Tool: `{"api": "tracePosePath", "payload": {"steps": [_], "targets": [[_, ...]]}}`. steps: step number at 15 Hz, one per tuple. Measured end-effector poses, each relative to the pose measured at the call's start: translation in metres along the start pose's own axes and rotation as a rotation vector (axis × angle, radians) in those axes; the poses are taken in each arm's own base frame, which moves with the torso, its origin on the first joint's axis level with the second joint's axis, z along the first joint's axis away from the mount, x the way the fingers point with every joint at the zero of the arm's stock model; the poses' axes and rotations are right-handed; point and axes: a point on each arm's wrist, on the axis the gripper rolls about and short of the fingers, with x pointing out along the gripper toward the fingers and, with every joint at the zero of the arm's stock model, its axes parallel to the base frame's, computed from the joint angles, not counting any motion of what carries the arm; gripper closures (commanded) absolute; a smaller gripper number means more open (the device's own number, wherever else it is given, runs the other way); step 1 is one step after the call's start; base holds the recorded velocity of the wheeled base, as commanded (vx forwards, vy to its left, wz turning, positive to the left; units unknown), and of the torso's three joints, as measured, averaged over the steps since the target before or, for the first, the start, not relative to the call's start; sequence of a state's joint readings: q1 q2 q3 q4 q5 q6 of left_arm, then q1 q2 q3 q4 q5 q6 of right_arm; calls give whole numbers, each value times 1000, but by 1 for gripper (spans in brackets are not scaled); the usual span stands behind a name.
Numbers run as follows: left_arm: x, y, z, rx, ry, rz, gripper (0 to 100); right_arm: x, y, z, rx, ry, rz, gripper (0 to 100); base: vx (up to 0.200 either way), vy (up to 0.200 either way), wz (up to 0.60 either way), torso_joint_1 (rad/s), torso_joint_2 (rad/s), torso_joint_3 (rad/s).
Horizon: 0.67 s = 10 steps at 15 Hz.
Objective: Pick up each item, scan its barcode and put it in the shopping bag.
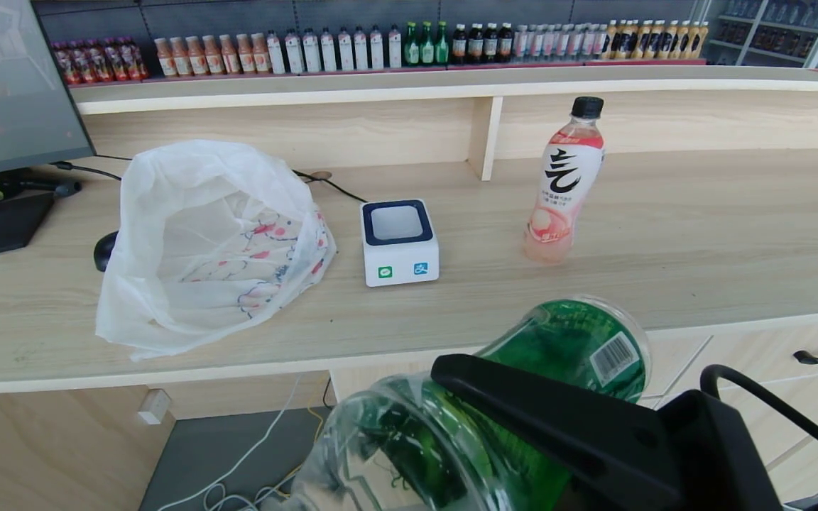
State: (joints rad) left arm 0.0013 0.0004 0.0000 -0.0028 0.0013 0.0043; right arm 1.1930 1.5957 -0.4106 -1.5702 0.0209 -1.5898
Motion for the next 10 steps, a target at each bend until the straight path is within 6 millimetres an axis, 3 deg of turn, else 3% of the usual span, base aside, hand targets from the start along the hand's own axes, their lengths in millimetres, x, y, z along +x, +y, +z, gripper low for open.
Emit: {"api": "tracePosePath", "payload": {"steps": [10], "targets": [[0, 0, 0, 0, 0, 0, 0, 1, 0, 0, 48, 1, -1, 100, 0, 0, 0, 0, 0, 0]]}}
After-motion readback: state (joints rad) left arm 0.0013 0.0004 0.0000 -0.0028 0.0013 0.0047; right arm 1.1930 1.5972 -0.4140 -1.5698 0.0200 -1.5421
